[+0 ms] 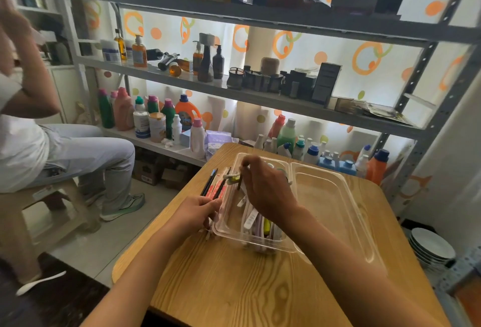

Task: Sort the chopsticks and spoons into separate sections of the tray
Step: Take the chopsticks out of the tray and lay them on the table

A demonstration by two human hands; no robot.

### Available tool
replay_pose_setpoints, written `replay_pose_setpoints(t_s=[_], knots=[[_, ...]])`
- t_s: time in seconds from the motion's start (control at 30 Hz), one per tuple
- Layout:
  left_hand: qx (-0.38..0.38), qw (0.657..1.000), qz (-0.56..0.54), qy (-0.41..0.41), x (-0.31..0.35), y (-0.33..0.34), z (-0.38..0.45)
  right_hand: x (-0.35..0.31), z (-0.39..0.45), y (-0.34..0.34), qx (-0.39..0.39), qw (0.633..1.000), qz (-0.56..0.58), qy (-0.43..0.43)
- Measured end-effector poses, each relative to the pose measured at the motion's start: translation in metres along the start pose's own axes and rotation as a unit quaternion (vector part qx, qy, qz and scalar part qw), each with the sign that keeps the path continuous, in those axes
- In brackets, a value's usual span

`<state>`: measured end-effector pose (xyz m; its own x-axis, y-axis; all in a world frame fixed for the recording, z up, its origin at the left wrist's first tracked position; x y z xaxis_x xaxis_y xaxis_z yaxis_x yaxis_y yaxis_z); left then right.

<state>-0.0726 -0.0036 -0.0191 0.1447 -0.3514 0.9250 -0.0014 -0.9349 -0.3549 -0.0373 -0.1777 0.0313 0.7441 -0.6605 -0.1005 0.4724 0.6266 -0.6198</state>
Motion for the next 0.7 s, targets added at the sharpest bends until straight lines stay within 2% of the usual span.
replay_pose_setpoints(t_s=[0.13, 0.23, 0.47, 0.6, 0.7], knots=[[0.078, 0.995, 0.039, 0.041, 0.005, -0.009, 0.004, 0.001, 0.018, -0.006, 0.061, 0.992, 0.055, 0.099], [0.142, 0.982, 0.035, 0.117, 0.021, -0.015, -0.002, 0.0, 0.034, -0.014, 0.115, 0.973, 0.112, 0.164], [0.123, 0.961, -0.004, 0.249, 0.06, -0.01, -0.025, -0.006, 0.067, -0.026, 0.208, 0.933, 0.173, 0.238], [0.129, 0.954, 0.021, 0.271, 0.063, -0.008, -0.028, -0.01, 0.075, -0.033, 0.232, 0.902, 0.245, 0.268], [0.176, 0.942, 0.059, 0.278, 0.062, -0.011, -0.027, -0.019, 0.078, -0.028, 0.231, 0.894, 0.247, 0.295]])
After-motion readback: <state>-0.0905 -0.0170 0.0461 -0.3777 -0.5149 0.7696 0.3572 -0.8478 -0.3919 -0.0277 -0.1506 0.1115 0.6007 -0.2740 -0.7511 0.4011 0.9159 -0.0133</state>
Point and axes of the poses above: each hand's wrist, its own z-axis towards the middle knuckle, its own y-axis out of the palm, x = y × z, the point moved 1 cm from there along z, towards the middle knuckle, and after that the axes turned 1 degree about x, right-handed, at the moved point
